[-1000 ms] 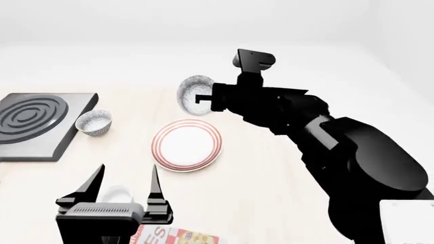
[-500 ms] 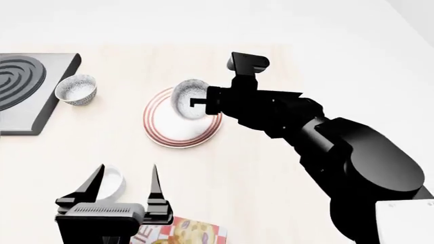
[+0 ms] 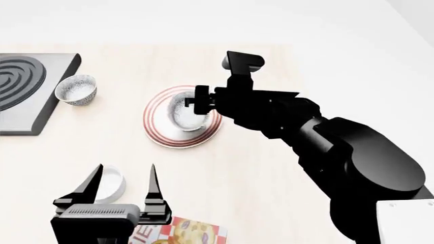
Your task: Pick the akita bowl next to the cookies box and place it on the plate.
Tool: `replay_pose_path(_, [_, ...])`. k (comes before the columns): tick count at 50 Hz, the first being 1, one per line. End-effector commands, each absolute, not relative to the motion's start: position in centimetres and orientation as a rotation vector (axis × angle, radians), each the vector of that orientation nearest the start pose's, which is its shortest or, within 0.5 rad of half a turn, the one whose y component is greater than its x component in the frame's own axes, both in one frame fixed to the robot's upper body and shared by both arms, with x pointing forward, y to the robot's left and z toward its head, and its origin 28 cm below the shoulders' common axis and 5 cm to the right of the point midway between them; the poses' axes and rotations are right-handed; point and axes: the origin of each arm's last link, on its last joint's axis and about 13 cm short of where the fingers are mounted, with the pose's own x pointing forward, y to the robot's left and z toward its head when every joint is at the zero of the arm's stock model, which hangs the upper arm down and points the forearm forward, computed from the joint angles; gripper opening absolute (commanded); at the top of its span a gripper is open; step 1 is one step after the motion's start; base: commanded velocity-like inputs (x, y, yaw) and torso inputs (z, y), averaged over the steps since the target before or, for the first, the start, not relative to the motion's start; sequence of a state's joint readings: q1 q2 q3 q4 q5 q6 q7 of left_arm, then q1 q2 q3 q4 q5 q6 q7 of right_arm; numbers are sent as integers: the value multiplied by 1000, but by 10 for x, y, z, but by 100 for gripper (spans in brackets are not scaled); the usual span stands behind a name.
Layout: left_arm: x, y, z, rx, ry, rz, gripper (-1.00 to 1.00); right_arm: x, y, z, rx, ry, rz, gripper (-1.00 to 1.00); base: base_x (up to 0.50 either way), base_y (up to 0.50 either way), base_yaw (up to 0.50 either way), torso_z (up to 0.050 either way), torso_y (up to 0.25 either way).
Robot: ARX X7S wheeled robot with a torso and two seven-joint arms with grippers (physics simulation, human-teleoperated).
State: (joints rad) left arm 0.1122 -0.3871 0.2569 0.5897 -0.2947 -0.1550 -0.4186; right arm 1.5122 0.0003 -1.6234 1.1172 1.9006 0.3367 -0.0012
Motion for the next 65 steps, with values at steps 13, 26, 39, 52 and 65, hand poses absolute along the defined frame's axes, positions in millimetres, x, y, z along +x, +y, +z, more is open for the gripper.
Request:
replay_pose_path(13, [168,209,97,-29,-211,-5,100,408,-11,217,207,439,486,100,0,0,0,0,0])
replay_pose_path(26, [166,210,100,-36,-233,-4,100,402,-53,288,84,82,279,100,0,0,0,0,0])
replay_pose_path(39, [163,207,101,-30,-255,-43,100,295,-104,317,46,-361,140,100,0,0,0,0,108])
replay_pose_path(52, [163,208,102,-24,-258,-34,100,228,-138,286,52,-517,29,100,0,0,0,-1,250])
replay_pose_path(65, [164,208,102,-22,-260,-32,100,189,-156,250,85,-623,-66,100,0,0,0,-1,250])
